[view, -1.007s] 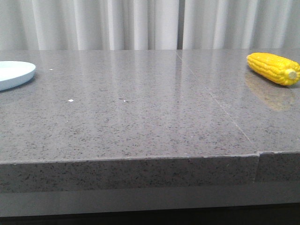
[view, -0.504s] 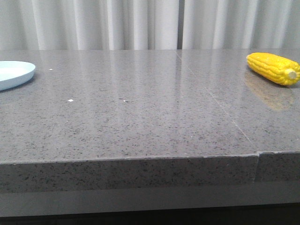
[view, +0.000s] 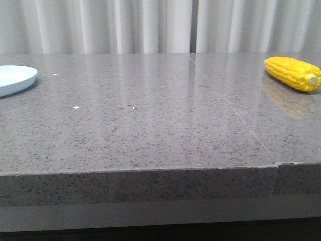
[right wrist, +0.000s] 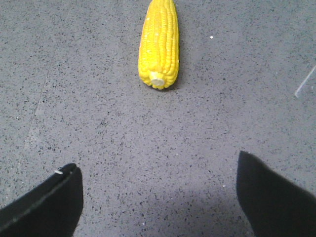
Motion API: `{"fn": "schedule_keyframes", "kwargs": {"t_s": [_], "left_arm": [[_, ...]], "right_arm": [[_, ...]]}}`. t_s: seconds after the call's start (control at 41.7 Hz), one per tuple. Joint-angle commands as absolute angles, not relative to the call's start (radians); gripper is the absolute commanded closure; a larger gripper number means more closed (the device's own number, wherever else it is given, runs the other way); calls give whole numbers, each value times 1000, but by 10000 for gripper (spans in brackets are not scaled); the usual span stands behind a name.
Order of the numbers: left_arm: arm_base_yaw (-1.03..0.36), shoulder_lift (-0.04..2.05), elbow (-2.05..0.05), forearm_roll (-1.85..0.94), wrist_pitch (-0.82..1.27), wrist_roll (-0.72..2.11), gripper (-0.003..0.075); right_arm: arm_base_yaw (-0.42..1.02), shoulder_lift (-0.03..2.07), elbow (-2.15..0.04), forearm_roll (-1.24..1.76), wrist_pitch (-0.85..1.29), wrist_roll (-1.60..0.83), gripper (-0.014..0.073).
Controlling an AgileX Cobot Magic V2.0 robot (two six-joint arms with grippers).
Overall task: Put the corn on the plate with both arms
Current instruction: 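Push the white plate with the left gripper toward the table center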
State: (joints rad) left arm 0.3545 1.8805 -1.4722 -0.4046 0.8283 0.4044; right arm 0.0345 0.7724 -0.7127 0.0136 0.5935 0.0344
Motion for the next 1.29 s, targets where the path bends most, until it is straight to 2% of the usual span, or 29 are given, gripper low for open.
{"fn": "schedule_keyframes", "kwargs": {"t_s": [0.0,0.24,0.48,0.815,1.175,1.271], "left_arm": [[350,1830,-1499,-473,836,417,740],[251,1748,-1499,-501,838,432,741],[57,1731,-1500,-576,823,432,740],[-197,1748,-1503,-591,620,346,740],[-247,1888,-1585,-589,682,281,739],[-247,1888,-1586,-573,687,281,701]], "right_arm": [[29,773,-747,14,536,24,-59],[29,773,-747,14,536,24,-59],[29,773,-747,14,536,24,-59],[29,773,-747,14,536,24,-59],[29,773,-747,14,534,24,-59],[29,773,-747,14,533,24,-59]]}}
